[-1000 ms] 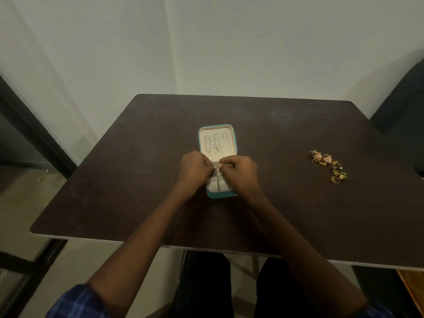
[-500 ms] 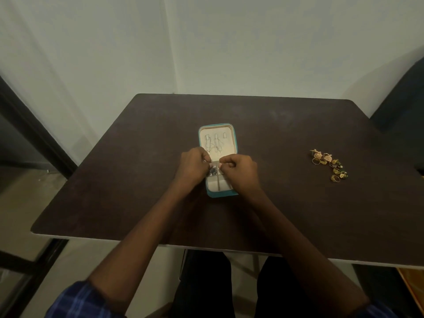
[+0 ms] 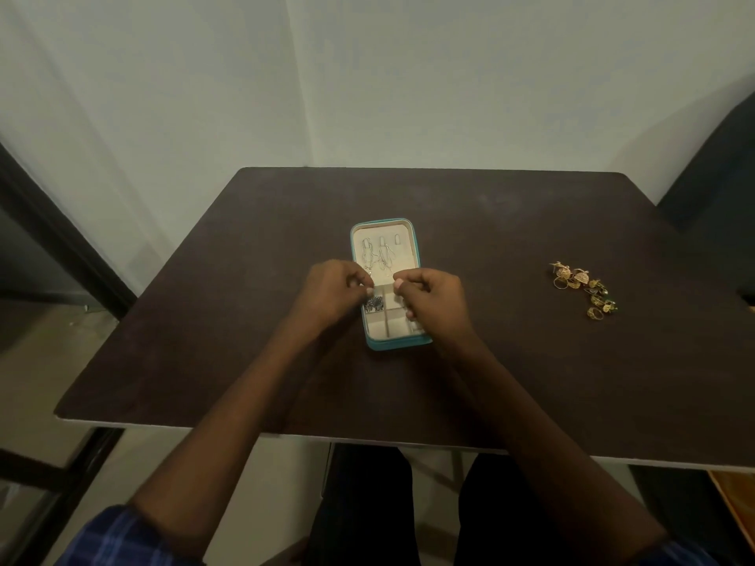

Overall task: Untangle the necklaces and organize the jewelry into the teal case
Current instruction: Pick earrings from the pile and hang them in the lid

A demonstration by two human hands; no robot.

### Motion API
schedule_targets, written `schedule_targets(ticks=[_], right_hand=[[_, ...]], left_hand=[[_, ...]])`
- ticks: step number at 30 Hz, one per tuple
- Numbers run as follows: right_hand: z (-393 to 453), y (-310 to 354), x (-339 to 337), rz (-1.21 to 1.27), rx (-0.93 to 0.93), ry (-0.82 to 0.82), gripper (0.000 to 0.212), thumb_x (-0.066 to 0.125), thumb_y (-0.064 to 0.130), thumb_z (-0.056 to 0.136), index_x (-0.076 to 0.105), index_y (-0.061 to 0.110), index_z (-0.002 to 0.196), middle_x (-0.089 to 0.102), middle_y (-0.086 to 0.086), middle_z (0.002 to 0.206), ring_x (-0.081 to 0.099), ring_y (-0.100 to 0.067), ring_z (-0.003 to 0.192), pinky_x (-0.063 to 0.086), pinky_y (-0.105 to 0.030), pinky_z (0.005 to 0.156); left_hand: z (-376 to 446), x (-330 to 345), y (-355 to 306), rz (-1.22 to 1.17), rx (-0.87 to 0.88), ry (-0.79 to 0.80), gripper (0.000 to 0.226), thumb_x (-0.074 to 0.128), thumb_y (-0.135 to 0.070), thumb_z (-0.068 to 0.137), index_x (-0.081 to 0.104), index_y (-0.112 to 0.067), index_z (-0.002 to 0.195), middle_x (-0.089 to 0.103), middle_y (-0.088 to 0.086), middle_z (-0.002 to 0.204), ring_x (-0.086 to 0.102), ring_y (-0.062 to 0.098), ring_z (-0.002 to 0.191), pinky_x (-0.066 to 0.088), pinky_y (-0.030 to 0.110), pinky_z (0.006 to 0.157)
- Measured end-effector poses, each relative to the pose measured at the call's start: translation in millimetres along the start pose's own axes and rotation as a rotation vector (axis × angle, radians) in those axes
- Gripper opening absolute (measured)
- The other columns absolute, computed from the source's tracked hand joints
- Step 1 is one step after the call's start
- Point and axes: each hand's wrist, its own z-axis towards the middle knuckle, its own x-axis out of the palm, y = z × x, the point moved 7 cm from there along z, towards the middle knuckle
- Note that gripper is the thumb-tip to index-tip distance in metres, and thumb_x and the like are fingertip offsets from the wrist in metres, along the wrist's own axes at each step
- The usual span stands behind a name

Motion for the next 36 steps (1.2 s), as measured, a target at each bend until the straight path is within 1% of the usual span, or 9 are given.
schedule_targets(ticks=[3,6,11,14,16,19,25,30,36], right_hand=[[0,0,1,-0.009,0.003,0.012,0.012,0.058,0.012,0.089,0.067,0.009,0.098,0.067,0.001,0.082,0.055,-0.002,0.058,0.049,-0.017,0.052],[0,-2,0,-0.014,0.002,0.015,0.012,0.059,0.013,0.089,0.067,0.009,0.098,0.067,0.000,0.085,0.055,-0.003,0.060,0.049,-0.018,0.053],[1,-4,0,0.004,0.008,0.011,0.014,0.060,0.013,0.088,0.067,0.008,0.099,0.066,-0.001,0.082,0.055,-0.003,0.059,0.047,-0.020,0.053],[0,-4,1,0.011,0.003,0.022,0.012,0.060,0.013,0.088,0.067,0.009,0.097,0.066,0.000,0.080,0.055,-0.003,0.059,0.048,-0.022,0.053],[1,-5,1,0.020,0.004,0.022,0.010,0.060,0.012,0.088,0.067,0.009,0.095,0.064,0.003,0.075,0.054,-0.002,0.057,0.047,-0.022,0.053],[1,-7,2,0.011,0.005,0.030,0.012,0.060,0.013,0.089,0.067,0.009,0.097,0.063,0.006,0.076,0.053,-0.001,0.056,0.045,-0.020,0.052],[1,-6,2,-0.010,-0.001,0.024,0.013,0.060,0.013,0.089,0.067,0.009,0.099,0.065,0.001,0.084,0.053,-0.002,0.059,0.047,-0.021,0.054],[1,-7,2,-0.006,0.001,0.029,0.014,0.060,0.013,0.089,0.067,0.008,0.099,0.066,-0.001,0.084,0.053,-0.002,0.059,0.046,-0.020,0.053],[2,-7,2,-0.013,0.006,0.027,0.012,0.060,0.014,0.089,0.067,0.010,0.098,0.067,-0.002,0.088,0.055,-0.003,0.061,0.047,-0.021,0.054]], left_hand=[[2,9,-7,0.090,0.030,0.058,0.017,0.071,-0.019,0.079,0.073,-0.021,0.095,0.069,0.002,0.098,0.062,0.015,0.087,0.052,0.030,0.076],[3,15,-9,0.108,0.035,0.085,0.012,0.069,-0.016,0.081,0.074,-0.017,0.092,0.070,0.001,0.096,0.061,0.013,0.084,0.049,0.029,0.072],[2,17,-13,0.086,0.038,-0.005,0.007,0.064,-0.014,0.084,0.071,-0.015,0.082,0.070,0.003,0.089,0.064,0.016,0.083,0.054,0.033,0.074],[-2,7,-7,-0.083,-0.007,-0.133,0.008,0.060,-0.011,0.086,0.066,-0.015,0.083,0.068,0.001,0.083,0.063,0.013,0.073,0.048,0.021,0.061],[-2,-3,5,-0.166,-0.064,-0.213,0.011,0.057,-0.012,0.088,0.067,-0.014,0.090,0.069,0.002,0.087,0.062,0.015,0.075,0.045,0.021,0.062],[1,-5,22,-0.096,-0.088,-0.098,0.019,0.056,-0.011,0.090,0.069,-0.011,0.104,0.070,0.005,0.104,0.061,0.015,0.090,0.042,0.021,0.079],[-5,4,28,-0.051,-0.091,0.178,0.022,0.062,-0.018,0.088,0.069,-0.012,0.109,0.070,0.005,0.107,0.062,0.015,0.094,0.046,0.026,0.083],[-8,11,21,-0.046,-0.089,0.186,0.017,0.065,-0.017,0.086,0.070,-0.016,0.103,0.069,0.001,0.093,0.058,0.009,0.081,0.044,0.023,0.076],[-10,8,24,-0.030,-0.119,0.129,0.004,0.063,-0.018,0.087,0.066,-0.016,0.088,0.067,0.001,0.088,0.061,0.014,0.083,0.050,0.029,0.074]])
